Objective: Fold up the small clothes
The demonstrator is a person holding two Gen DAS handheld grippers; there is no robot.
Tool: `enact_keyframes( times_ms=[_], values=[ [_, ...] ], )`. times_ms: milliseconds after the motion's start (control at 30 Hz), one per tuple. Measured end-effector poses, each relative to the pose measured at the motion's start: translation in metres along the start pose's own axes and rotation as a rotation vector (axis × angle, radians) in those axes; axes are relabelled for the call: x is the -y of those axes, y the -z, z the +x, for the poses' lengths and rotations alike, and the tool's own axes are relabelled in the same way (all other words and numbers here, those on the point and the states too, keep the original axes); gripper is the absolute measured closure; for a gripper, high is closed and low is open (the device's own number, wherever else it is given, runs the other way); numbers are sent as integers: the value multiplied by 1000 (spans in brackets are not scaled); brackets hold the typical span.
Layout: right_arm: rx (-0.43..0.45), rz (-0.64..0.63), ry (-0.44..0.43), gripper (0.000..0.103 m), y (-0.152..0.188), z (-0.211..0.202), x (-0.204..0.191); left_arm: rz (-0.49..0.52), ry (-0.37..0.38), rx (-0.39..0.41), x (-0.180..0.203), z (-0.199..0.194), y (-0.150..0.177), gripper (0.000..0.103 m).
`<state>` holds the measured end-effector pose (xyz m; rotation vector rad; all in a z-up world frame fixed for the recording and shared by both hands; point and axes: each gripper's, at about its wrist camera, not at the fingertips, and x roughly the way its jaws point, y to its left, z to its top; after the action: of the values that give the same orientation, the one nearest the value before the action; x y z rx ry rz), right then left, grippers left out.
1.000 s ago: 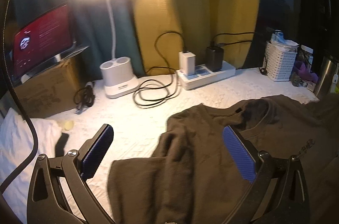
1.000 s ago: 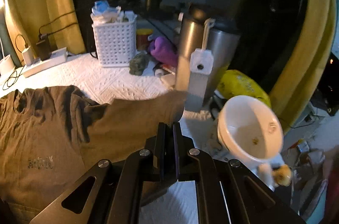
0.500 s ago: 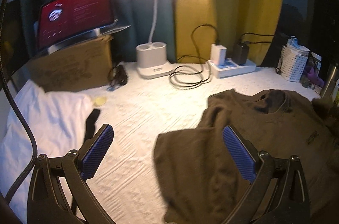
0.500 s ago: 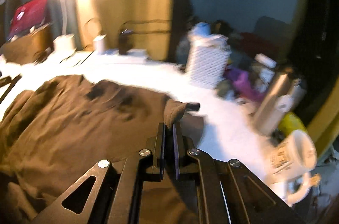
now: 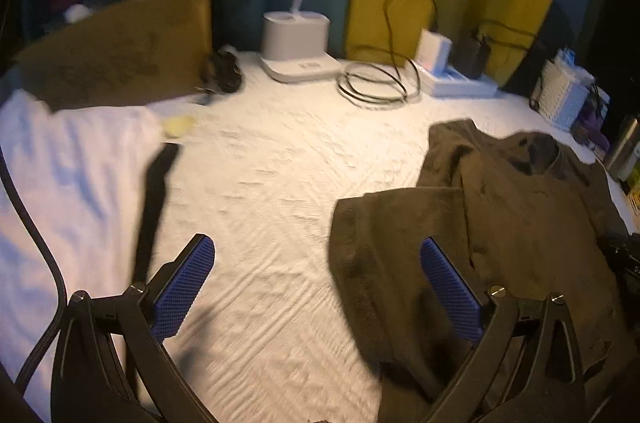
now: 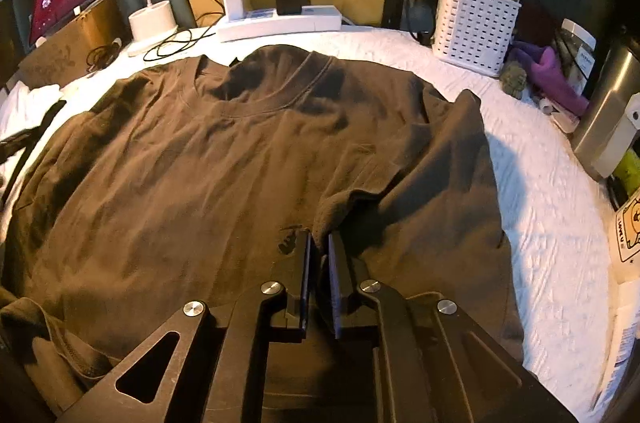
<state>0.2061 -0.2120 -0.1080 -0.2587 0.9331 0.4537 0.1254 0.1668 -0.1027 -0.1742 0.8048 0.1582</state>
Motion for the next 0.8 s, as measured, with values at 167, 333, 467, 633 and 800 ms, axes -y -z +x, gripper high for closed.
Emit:
enact_keyframes(
  times_ms=[167, 333, 467, 633, 800],
  values=[
    [20, 19, -31, 10, 5, -9, 2, 34, 95, -85, 9, 27, -2, 14],
    [43, 35, -10, 10, 9, -19, 5, 72, 140, -76, 16, 24, 0, 55],
    [62, 47, -12, 10, 11, -26, 9, 69, 135, -70, 15, 16, 6, 92],
    [85, 56, -21, 10, 17, -34, 15, 21, 52, 9, 2, -8, 15, 98],
    [109, 65, -31, 10, 19, -42, 16, -80, -31, 91, -20, -36, 14, 98]
  ],
)
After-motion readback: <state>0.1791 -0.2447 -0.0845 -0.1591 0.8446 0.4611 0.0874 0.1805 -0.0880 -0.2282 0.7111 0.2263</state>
